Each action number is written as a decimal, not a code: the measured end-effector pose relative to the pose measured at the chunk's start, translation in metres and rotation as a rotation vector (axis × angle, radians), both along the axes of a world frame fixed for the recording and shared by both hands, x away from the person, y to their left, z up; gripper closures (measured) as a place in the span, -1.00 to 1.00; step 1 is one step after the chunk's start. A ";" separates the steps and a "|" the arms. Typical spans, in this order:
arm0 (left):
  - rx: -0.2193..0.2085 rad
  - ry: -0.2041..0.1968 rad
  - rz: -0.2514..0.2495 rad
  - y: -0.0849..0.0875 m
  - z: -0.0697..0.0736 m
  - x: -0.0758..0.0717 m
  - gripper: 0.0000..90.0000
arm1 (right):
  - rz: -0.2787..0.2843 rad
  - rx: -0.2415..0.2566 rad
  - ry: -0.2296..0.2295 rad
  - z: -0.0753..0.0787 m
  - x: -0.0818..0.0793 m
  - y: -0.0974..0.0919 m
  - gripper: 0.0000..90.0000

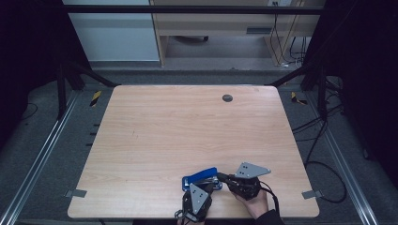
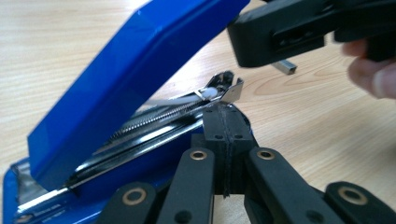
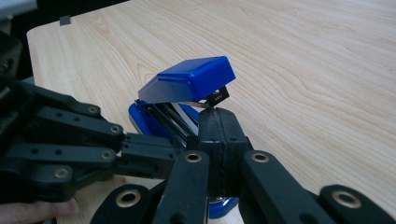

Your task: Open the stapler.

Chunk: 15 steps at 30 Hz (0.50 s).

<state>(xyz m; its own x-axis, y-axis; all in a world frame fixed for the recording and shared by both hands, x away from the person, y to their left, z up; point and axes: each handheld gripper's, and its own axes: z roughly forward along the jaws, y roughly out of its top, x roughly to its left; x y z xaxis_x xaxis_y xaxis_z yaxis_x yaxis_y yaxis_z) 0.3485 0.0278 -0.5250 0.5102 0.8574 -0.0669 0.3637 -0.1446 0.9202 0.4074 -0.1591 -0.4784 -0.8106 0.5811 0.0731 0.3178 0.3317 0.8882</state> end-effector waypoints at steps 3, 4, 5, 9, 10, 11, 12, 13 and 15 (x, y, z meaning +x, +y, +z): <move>0.004 -0.012 0.008 0.000 0.000 -0.001 1.00 | 0.002 0.002 0.001 0.000 0.000 0.000 1.00; 0.003 -0.008 0.018 0.000 0.000 -0.001 1.00 | 0.002 0.002 0.001 0.000 0.000 0.000 1.00; -0.006 -0.015 0.039 0.000 0.000 -0.001 1.00 | 0.002 0.001 0.000 0.000 0.000 0.000 1.00; 0.015 -0.012 0.041 -0.003 -0.001 -0.001 1.00 | 0.003 0.002 0.000 0.000 0.000 0.000 1.00; 0.014 -0.010 0.041 -0.003 -0.001 0.000 1.00 | 0.005 0.002 0.000 0.000 0.000 0.000 1.00; 0.008 -0.006 0.041 -0.002 -0.001 0.000 1.00 | 0.005 0.002 0.001 0.000 0.000 0.000 1.00; 0.008 -0.006 0.041 -0.002 -0.001 0.000 1.00 | 0.005 0.002 0.001 0.000 0.000 0.000 1.00; 0.008 -0.005 0.029 -0.002 -0.001 0.001 0.99 | 0.006 0.005 0.001 0.000 0.000 0.000 1.00; 0.015 -0.006 0.021 -0.003 -0.001 0.000 0.99 | 0.007 0.007 0.001 0.000 0.000 0.000 1.00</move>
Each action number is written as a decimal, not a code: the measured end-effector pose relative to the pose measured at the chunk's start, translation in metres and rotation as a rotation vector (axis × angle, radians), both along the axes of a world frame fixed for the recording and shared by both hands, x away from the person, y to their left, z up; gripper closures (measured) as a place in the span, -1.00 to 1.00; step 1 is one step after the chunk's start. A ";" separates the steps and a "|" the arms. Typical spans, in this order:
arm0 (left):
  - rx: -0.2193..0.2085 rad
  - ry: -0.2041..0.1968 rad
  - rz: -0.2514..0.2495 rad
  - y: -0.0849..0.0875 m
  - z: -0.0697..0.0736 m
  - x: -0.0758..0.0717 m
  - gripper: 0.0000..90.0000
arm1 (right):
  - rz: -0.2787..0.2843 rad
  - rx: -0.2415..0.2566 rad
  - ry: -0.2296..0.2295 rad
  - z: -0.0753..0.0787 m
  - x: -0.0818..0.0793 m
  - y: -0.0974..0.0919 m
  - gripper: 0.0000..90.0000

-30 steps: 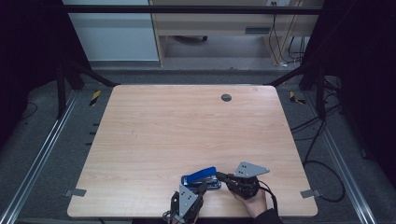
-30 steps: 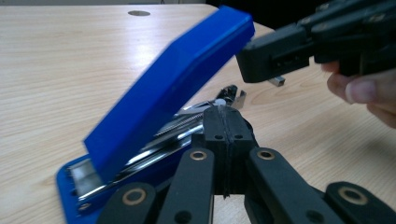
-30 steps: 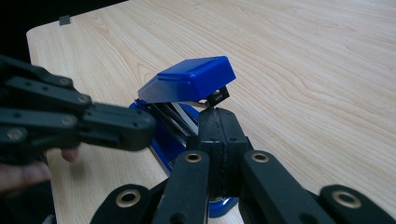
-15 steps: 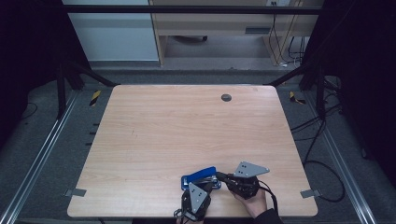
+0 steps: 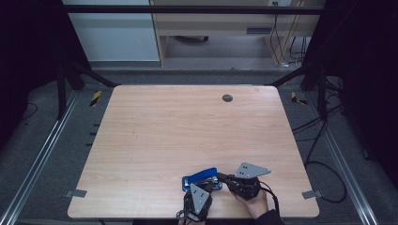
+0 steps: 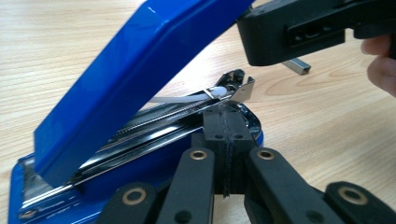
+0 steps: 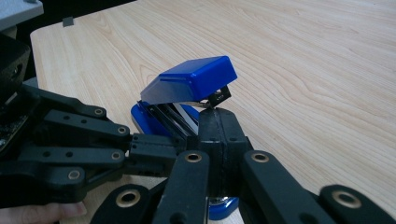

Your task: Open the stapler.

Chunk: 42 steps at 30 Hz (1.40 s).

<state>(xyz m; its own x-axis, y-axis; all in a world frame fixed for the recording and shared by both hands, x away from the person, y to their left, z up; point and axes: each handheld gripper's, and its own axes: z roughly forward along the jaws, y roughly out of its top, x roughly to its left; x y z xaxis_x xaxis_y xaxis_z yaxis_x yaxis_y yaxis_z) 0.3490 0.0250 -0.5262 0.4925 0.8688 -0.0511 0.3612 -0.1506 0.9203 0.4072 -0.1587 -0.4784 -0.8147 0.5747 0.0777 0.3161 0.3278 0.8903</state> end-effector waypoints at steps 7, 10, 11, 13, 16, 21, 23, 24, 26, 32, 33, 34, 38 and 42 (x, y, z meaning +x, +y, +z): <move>0.002 -0.001 0.002 -0.001 0.000 0.000 1.00 | 0.015 0.011 -0.009 0.002 0.001 0.000 1.00; 0.000 0.002 0.004 0.000 0.000 0.000 1.00 | 0.025 0.018 -0.017 0.003 0.001 0.001 1.00; 0.000 0.002 0.004 0.000 0.000 0.000 1.00 | 0.027 0.019 -0.015 0.003 0.001 0.001 1.00; -0.006 0.006 0.002 0.001 0.000 0.000 1.00 | 0.029 0.019 -0.017 0.003 0.002 0.001 1.00; -0.012 0.009 0.006 0.001 0.000 0.000 1.00 | 0.034 0.023 -0.017 0.003 0.002 0.001 1.00; -0.019 0.013 0.015 0.002 0.001 0.001 1.00 | 0.047 0.030 -0.024 0.004 0.003 0.002 1.00; -0.021 0.016 0.017 0.003 0.001 0.001 1.00 | 0.052 0.033 -0.023 0.004 0.003 0.003 1.00; -0.021 0.016 0.017 0.003 0.001 0.001 1.00 | 0.052 0.033 -0.023 0.004 0.003 0.003 1.00; -0.019 0.015 0.015 0.002 0.001 0.001 1.00 | 0.056 0.033 -0.025 0.004 0.004 0.004 1.00; -0.019 0.014 0.010 0.002 0.001 0.001 1.00 | 0.065 0.048 -0.021 0.005 0.005 0.007 1.00; -0.018 0.014 0.010 0.002 0.001 0.001 1.00 | 0.069 0.051 -0.022 0.006 0.005 0.008 1.00; -0.018 0.013 0.010 0.002 0.001 0.001 1.00 | 0.072 0.051 -0.021 0.006 0.006 0.008 1.00; -0.017 0.012 0.010 0.002 0.001 0.001 1.00 | 0.075 0.054 -0.019 0.007 0.006 0.008 1.00; -0.016 0.010 0.012 0.002 0.001 0.001 1.00 | 0.078 0.059 -0.018 0.008 0.007 0.009 1.00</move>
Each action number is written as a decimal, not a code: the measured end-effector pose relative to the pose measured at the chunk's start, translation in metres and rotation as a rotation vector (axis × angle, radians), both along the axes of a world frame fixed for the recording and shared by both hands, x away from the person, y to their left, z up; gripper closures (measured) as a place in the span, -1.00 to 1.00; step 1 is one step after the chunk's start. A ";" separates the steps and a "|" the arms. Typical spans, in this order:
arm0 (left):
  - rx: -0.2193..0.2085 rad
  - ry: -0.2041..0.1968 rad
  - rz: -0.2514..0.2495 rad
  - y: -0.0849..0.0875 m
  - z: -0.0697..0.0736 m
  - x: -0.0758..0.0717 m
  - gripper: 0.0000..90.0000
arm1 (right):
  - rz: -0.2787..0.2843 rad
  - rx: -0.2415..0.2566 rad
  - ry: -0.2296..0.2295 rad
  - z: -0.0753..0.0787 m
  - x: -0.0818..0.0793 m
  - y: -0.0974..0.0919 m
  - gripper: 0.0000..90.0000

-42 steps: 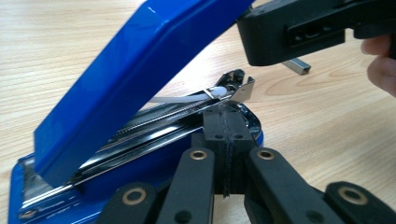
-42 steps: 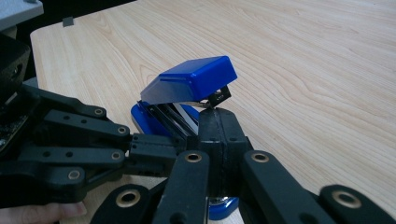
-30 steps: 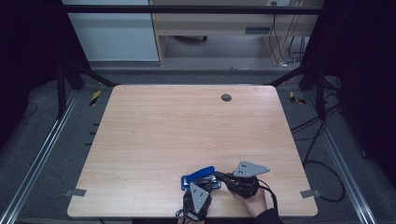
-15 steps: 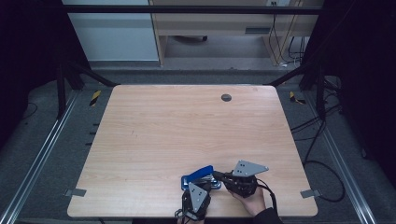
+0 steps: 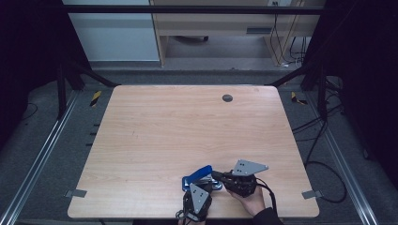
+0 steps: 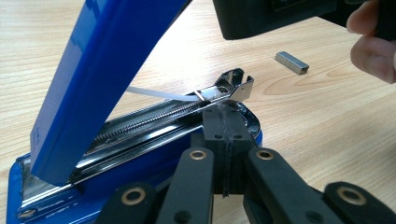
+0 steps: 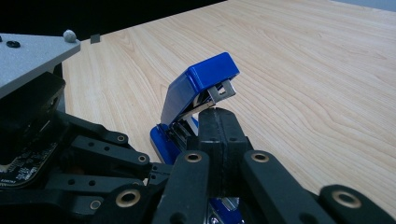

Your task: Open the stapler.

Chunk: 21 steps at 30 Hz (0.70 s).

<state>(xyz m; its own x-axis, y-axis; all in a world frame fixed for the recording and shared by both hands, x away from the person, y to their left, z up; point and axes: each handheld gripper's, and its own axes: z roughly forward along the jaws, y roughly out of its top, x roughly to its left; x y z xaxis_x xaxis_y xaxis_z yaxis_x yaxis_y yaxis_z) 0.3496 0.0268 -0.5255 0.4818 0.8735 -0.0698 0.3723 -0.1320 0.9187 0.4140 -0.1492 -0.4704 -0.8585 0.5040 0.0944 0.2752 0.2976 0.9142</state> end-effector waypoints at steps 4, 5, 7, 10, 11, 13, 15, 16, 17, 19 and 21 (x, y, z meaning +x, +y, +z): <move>0.005 -0.002 0.003 0.000 0.000 0.000 1.00 | 0.000 0.005 0.004 0.000 0.000 0.001 1.00; 0.005 -0.002 0.004 0.000 0.000 0.000 1.00 | 0.000 0.005 0.004 0.000 0.000 0.001 1.00; 0.005 -0.002 0.005 0.000 0.000 0.000 1.00 | 0.000 0.006 0.005 0.001 0.000 0.001 1.00; 0.005 -0.002 0.005 0.000 0.000 0.000 1.00 | 0.004 0.014 0.003 0.002 0.001 0.004 1.00; 0.007 -0.003 0.007 0.000 0.000 0.000 1.00 | 0.002 0.010 0.007 0.003 0.001 0.005 1.00; 0.007 -0.003 0.007 0.000 0.000 0.000 1.00 | 0.000 0.009 0.004 0.002 0.001 0.006 1.00; 0.007 -0.003 0.007 0.000 0.000 0.000 1.00 | -0.001 0.010 0.011 0.002 0.002 0.006 1.00; 0.007 -0.003 0.008 0.000 0.000 0.000 1.00 | -0.001 0.009 0.010 0.002 0.002 0.006 1.00; 0.006 -0.003 0.009 0.000 0.000 0.000 1.00 | -0.001 0.009 0.010 0.002 0.002 0.006 1.00; 0.007 -0.003 0.009 -0.001 0.000 0.000 1.00 | 0.001 0.009 0.008 0.003 0.002 0.007 1.00; 0.007 -0.004 0.009 -0.001 0.000 0.000 1.00 | 0.002 0.010 0.007 0.003 0.001 0.007 1.00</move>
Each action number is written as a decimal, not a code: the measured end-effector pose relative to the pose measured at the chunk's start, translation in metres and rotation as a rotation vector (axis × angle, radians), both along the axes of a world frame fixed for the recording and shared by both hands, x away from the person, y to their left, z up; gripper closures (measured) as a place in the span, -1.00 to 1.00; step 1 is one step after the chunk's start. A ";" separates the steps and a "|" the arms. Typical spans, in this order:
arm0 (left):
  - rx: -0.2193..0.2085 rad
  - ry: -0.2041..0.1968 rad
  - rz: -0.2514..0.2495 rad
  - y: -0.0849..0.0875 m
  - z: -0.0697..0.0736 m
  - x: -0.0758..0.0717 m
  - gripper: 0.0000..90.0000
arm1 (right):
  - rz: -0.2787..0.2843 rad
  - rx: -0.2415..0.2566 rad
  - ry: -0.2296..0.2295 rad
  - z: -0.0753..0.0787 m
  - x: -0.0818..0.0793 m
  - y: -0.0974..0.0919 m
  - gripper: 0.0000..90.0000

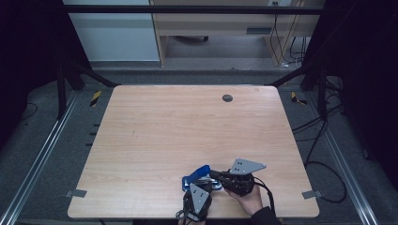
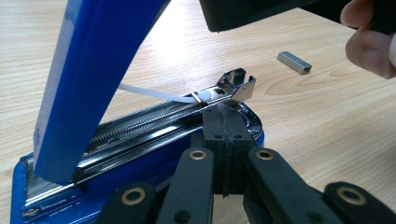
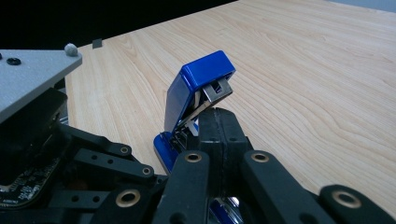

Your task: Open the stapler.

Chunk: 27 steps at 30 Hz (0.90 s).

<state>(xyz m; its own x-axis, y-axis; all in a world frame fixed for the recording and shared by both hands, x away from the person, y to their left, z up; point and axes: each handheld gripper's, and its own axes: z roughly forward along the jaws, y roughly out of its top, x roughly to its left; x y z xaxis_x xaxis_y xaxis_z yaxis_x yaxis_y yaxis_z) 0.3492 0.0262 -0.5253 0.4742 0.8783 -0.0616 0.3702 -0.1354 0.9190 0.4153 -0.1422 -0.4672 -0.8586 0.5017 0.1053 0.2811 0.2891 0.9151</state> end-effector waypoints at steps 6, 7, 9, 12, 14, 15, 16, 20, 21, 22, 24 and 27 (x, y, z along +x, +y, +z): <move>-0.001 0.001 0.000 0.000 0.000 0.000 1.00 | 0.007 0.012 0.000 0.004 0.001 0.006 1.00; -0.001 0.001 0.000 0.000 0.000 0.000 1.00 | 0.008 0.011 0.001 0.004 0.001 0.006 1.00; 0.001 0.000 0.000 0.000 0.000 0.000 1.00 | 0.007 0.011 0.002 0.004 0.001 0.006 1.00; 0.001 0.000 0.001 0.000 0.000 0.000 1.00 | 0.005 0.005 0.007 0.005 0.002 0.007 1.00; 0.000 0.000 0.001 0.000 0.000 0.000 1.00 | 0.007 0.003 0.003 0.005 0.002 0.008 1.00; 0.000 -0.002 0.002 0.000 0.000 0.000 1.00 | 0.010 0.005 0.003 0.006 0.002 0.009 1.00; 0.000 -0.002 0.002 0.000 0.000 0.000 1.00 | 0.010 0.005 0.003 0.006 0.002 0.009 1.00; 0.002 -0.002 0.004 0.000 0.000 0.000 1.00 | 0.017 0.004 0.000 0.008 0.003 0.011 1.00; 0.002 -0.002 0.005 0.000 0.000 0.000 1.00 | 0.019 0.007 -0.001 0.008 0.003 0.012 1.00; 0.002 -0.003 0.006 0.000 0.000 0.000 1.00 | 0.020 0.009 0.002 0.008 0.003 0.012 1.00; 0.002 -0.003 0.007 0.000 0.000 0.000 1.00 | 0.019 0.009 0.002 0.008 0.003 0.012 1.00; 0.002 -0.003 0.007 0.000 0.000 0.000 1.00 | 0.024 0.014 0.004 0.009 0.003 0.014 1.00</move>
<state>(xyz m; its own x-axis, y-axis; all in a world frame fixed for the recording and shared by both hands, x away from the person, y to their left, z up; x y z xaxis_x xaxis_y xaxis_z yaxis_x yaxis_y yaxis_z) 0.3487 0.0259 -0.5256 0.4682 0.8817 -0.0581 0.3684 -0.1351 0.9198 0.4188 -0.1279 -0.4582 -0.8699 0.4795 0.1159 0.2783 0.2830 0.9179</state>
